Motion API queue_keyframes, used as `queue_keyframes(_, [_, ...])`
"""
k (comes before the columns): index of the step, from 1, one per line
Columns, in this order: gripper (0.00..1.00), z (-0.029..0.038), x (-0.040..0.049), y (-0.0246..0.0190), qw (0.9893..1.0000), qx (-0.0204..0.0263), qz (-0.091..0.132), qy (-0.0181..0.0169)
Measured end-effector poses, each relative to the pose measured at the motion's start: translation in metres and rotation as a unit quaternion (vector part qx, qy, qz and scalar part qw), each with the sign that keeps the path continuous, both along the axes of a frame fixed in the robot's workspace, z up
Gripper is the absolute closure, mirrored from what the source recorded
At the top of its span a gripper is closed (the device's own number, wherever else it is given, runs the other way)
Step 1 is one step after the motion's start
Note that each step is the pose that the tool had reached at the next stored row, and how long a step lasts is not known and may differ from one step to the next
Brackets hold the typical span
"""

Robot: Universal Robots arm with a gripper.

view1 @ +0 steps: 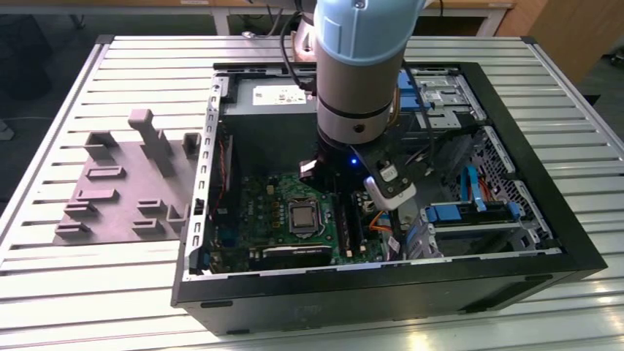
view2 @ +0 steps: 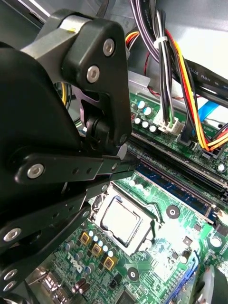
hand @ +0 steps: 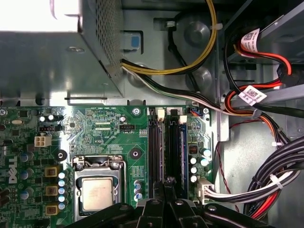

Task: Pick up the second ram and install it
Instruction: 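Insert the second ram into the second slot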

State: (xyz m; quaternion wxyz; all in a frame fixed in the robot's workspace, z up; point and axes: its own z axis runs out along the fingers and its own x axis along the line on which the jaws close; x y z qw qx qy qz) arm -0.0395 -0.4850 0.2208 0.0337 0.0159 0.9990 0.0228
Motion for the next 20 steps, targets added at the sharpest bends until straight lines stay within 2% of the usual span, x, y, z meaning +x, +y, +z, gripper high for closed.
queue_keyframes(6, [0.88,-0.0006,0.0000,0.0000,1.0000,-0.0001,0.000,0.0000])
queue_keyframes(16, [0.88,-0.0052,-0.0001,-0.0001,1.0000,-0.0002,0.000,0.0001])
queue_keyframes(20, [0.88,-0.0060,-0.0001,-0.0002,1.0000,0.0019,0.000,0.0001])
